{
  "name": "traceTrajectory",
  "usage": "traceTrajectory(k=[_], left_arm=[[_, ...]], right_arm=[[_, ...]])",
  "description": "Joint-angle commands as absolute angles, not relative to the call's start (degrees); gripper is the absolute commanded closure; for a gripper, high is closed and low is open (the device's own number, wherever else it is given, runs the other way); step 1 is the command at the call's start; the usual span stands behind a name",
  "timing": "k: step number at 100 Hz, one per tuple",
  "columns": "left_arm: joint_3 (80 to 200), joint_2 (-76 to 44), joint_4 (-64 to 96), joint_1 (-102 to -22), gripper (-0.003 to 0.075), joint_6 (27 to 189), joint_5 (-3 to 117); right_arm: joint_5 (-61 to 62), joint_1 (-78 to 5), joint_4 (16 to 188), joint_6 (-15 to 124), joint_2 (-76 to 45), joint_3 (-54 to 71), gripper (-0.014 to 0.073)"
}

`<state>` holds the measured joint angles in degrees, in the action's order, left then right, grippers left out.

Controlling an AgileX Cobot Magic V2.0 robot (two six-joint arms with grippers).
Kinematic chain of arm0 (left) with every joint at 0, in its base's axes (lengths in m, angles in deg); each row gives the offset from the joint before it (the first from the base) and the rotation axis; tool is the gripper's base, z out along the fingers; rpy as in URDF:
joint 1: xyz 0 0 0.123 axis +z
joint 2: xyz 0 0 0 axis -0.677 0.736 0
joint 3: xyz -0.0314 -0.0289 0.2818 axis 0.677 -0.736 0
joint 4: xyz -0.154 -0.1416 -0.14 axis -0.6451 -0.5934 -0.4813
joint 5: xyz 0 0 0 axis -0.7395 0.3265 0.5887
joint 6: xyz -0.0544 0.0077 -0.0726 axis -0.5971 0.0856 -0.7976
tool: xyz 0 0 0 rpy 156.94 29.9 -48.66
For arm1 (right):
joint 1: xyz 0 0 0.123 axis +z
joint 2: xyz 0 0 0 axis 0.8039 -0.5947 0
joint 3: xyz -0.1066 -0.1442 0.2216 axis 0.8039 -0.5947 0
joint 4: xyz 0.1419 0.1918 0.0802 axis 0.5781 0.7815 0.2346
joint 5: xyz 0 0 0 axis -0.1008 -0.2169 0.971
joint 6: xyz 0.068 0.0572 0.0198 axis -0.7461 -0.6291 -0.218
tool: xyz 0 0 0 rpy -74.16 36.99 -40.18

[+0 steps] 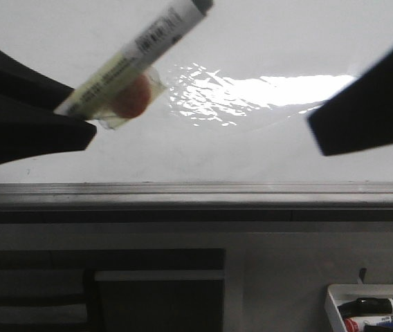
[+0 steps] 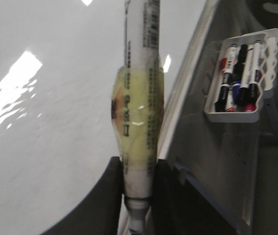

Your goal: Write number 5 on whiteboard

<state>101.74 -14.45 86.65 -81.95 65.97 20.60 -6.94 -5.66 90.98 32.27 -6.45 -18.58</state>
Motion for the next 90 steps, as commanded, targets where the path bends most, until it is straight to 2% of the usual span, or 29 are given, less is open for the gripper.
traceTrajectory(k=[1, 31, 57, 66, 71, 78, 90], left_arm=[[103.3, -13.4, 87.0, -83.3, 0.0741, 65.5, 14.8], [103.3, -11.3, 87.3, -83.6, 0.0741, 65.5, 11.8], [103.3, -11.3, 87.3, -83.6, 0.0741, 65.5, 11.8], [103.3, -11.3, 87.3, -83.6, 0.0741, 65.5, 11.8], [103.3, -11.3, 87.3, -83.6, 0.0741, 65.5, 11.8], [103.3, -11.3, 87.3, -83.6, 0.0741, 65.5, 11.8], [103.3, -11.3, 87.1, -83.6, 0.0739, 65.5, 12.6]], right_arm=[[-2.0, -2.5, 91.6, 32.7, -9.9, -12.6, 0.0169], [1.0, -1.0, 91.7, 32.7, -16.4, -7.9, 0.0201], [4.0, -1.0, 92.1, 32.7, -18.4, -7.9, 0.0319], [3.8, -1.0, 92.2, 32.7, -18.6, -7.9, 0.0414], [3.5, -1.0, 92.2, 32.7, -18.6, -7.9, 0.0500], [2.8, -1.0, 92.2, 32.7, -18.6, -7.9, 0.0664], [2.3, -1.0, 92.2, 32.7, -18.6, -7.9, 0.0656]])
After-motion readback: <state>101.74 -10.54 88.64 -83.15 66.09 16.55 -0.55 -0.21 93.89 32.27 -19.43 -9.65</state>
